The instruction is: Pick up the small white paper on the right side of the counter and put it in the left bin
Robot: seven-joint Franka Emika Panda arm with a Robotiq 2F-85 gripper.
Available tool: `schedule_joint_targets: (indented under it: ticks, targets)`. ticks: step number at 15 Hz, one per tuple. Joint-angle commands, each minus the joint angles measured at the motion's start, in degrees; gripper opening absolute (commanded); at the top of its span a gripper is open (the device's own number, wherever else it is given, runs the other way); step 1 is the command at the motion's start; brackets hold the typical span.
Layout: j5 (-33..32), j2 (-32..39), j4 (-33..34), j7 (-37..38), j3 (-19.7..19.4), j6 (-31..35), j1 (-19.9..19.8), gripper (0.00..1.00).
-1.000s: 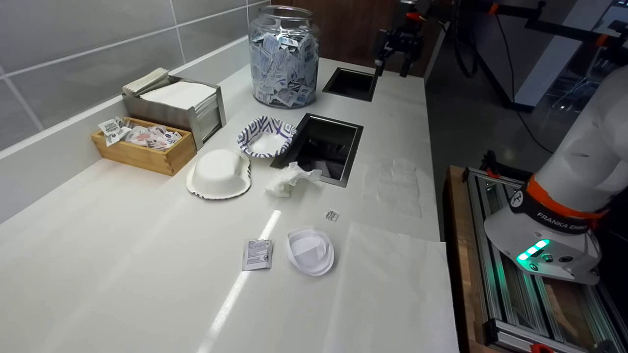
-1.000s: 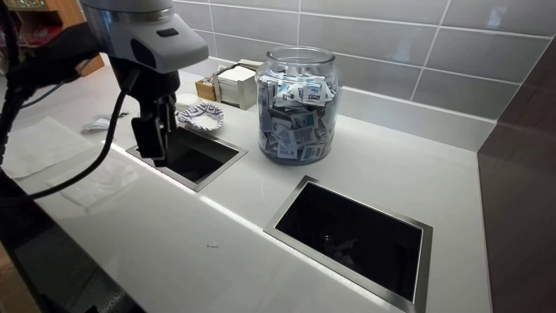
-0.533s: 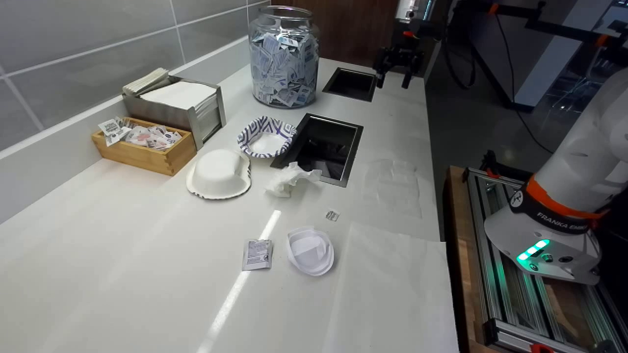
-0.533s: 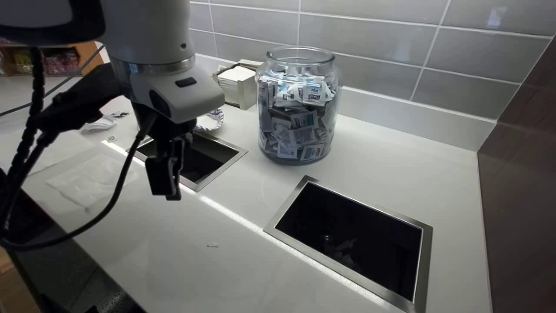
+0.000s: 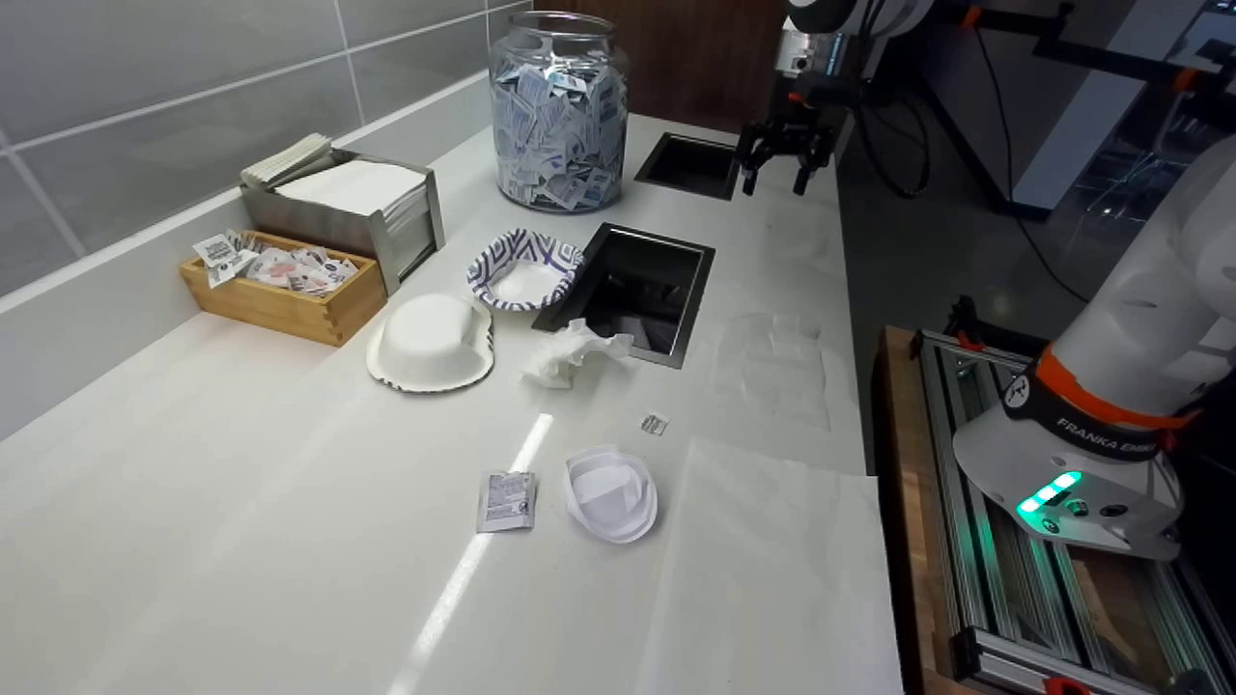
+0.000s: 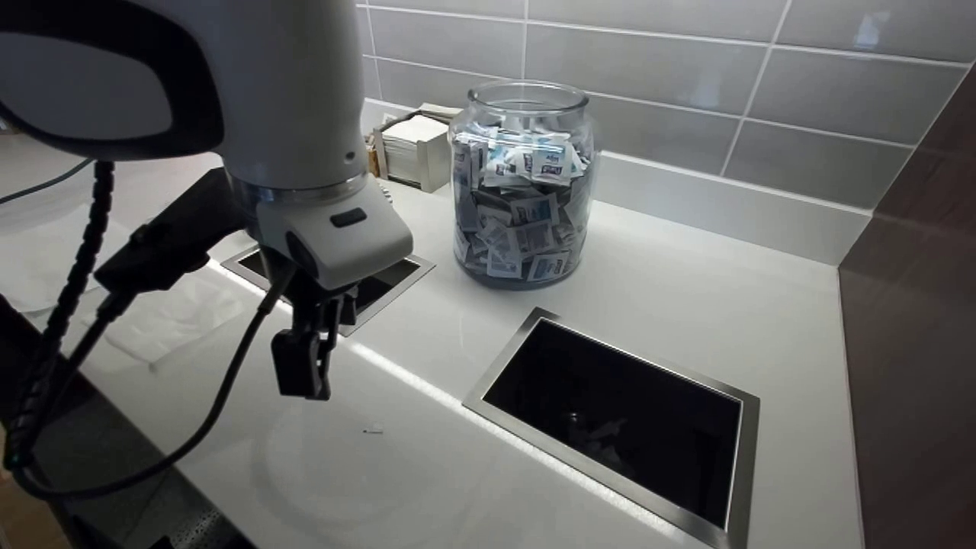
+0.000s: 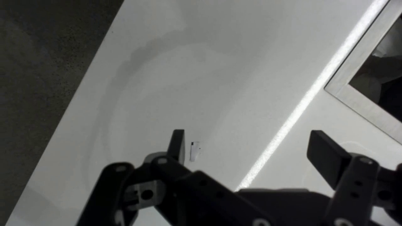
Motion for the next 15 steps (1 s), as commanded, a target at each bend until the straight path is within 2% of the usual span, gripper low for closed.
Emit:
schedule_joint_targets:
  ticks: [1, 15]
  targets:
    - [2.1, 2.5, 0.5, 0.0, -0.4, 1.6, -0.4, 1.0]
    - [4.7, 8.3, 2.3, -0.5, -0.6, 5.1, -1.2, 1.0]
